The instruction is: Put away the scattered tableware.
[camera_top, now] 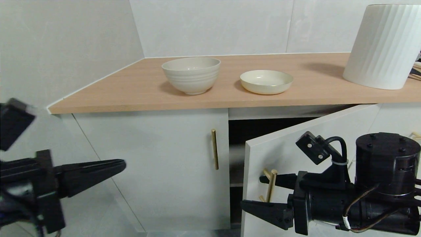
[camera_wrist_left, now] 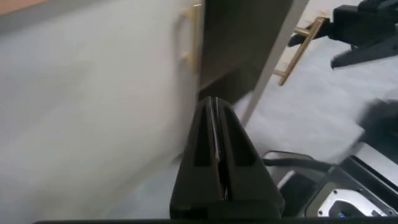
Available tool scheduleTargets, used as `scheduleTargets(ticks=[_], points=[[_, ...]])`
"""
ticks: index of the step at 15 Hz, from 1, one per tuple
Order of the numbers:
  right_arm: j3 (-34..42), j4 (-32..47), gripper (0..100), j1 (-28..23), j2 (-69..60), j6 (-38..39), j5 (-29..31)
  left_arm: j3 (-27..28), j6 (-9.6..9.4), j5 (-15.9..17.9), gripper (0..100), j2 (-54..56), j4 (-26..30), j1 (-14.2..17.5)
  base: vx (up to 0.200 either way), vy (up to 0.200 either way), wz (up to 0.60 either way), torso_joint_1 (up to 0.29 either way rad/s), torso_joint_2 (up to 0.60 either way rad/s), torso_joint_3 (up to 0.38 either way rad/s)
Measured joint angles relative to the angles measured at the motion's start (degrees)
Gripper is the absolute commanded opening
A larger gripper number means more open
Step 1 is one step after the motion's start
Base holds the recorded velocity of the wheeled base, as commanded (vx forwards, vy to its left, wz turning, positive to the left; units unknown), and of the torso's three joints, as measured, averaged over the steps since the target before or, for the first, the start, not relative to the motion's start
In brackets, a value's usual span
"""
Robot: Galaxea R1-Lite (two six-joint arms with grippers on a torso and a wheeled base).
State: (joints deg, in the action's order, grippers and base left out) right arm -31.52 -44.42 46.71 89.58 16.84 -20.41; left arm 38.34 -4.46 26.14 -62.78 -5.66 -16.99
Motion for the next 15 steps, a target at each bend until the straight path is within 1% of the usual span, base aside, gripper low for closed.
scheduleTargets(ticks=[1, 2, 3, 4, 5, 6, 7, 8, 12, 14, 15], points=[[0.2, -0.1, 100, 0.0, -0.1, 0.0, 0.0, 0.4, 0.50, 0.2, 0, -4.6, -3.5, -1.8, 0.000, 0.000, 0.00, 0.000, 0.00, 0.000], [0.3, -0.1, 100, 0.0, -0.1, 0.0, -0.1, 0.5, 1.65, 0.4, 0, -8.6, -6.6, -3.3, 0.000, 0.000, 0.00, 0.000, 0.00, 0.000], [0.4, -0.1, 100, 0.0, -0.1, -0.1, 0.0, 0.6, 3.38, 0.4, 0, -12.2, -10.2, -4.5, 0.000, 0.000, 0.00, 0.000, 0.00, 0.000], [0.5, -0.1, 100, 0.0, -0.1, -0.1, -0.1, 0.7, 6.51, 0.5, 0, -15.8, -15.1, -6.0, 0.000, 0.000, 0.00, 0.000, 0.00, 0.000], [0.5, -0.1, 100, 0.0, -0.1, -0.1, 0.0, 0.7, 11.43, 0.8, 0, -19.3, -21.3, -8.1, 0.000, 0.000, 0.00, 0.000, 0.00, 0.000], [0.6, -0.1, 100, 0.0, -0.1, -0.1, 0.0, 0.7, 13.87, 0.9, 0, -22.4, -25.9, -9.8, 0.000, 0.000, 0.00, 0.000, 0.00, 0.000], [0.6, -0.1, 100, 0.0, -0.1, -0.1, -0.1, 0.5, 14.75, 1.0, 0, -24.8, -29.0, -10.8, 0.000, 0.000, 0.00, 0.000, 0.00, 0.000], [0.7, -0.1, 100, -0.1, -0.1, -0.1, 0.0, 0.2, 15.15, 1.0, 0, -27.3, -32.0, -11.7, 0.000, 0.000, 0.00, 0.000, 0.00, 0.000], [1.0, -0.1, 100, -0.1, 0.0, -0.4, 0.0, -0.5, 15.68, 0.8, 0, -37.0, -42.8, -16.0, 0.000, 0.000, 0.00, 0.000, 0.00, 0.000], [1.2, -0.1, 100, -0.2, 0.1, -0.4, 0.0, 1.6, 17.48, 0.6, 0, -42.3, -48.3, -18.2, 0.000, 0.000, 0.00, 0.000, 0.00, 0.000], [1.2, -0.1, 100, -0.2, 0.2, -0.4, 0.0, 3.0, 18.12, 0.6, 0, -44.3, -49.7, -19.2, 0.000, 0.000, 0.00, 0.000, 0.00, 0.000]])
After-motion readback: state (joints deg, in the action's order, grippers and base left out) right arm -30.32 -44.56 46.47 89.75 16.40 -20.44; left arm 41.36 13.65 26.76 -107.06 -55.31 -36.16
